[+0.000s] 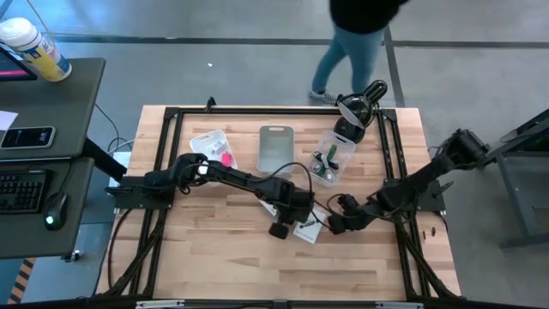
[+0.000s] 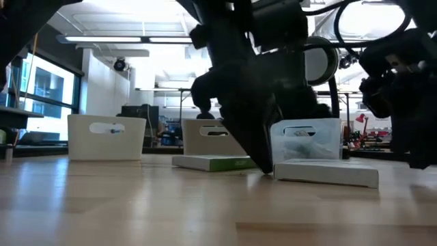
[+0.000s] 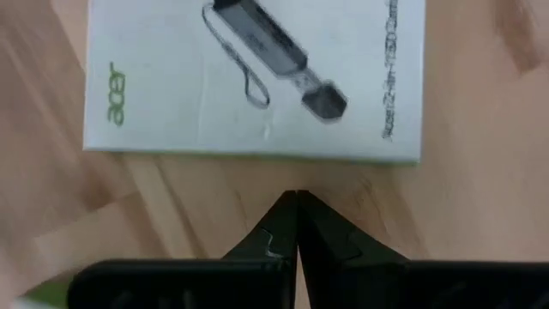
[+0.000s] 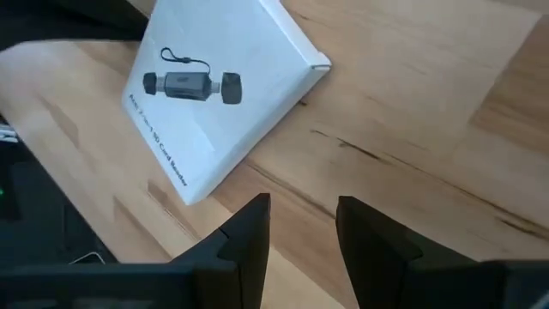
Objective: Pick and place items into bin
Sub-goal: Put the bottom white card reader box into the gray bin
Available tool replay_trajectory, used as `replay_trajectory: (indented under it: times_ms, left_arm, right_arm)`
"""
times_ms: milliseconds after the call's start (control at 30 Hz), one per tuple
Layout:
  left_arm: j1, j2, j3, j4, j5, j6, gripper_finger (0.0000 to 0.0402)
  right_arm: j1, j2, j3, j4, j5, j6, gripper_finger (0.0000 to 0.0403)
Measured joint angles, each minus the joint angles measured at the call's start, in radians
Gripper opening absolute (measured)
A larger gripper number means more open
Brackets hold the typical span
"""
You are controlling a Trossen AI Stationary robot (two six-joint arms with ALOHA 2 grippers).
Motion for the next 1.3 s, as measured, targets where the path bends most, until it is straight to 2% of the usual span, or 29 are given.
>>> replay_trajectory:
  times_ms: [600, 1000, 1300]
  left_arm:
    - [-0.003, 0.002, -0.035, 0.183, 0.070, -0.149, 0.0000]
    - [-0.001, 0.001, -0.035, 0.137, 0.030, -0.153, 0.0000]
    - [0.014, 0.001, -0.035, 0.194, 0.049, -0.160, 0.0000]
  right_arm:
    - [-0.014, 0.100, 0.001, 0.115, -0.020, 0.014, 0.0128]
    - [0.018, 0.111, 0.001, 0.129, 0.017, 0.015, 0.0128]
    - [0.042, 0.113, 0.001, 0.174, 0.076, 0.019, 0.0128]
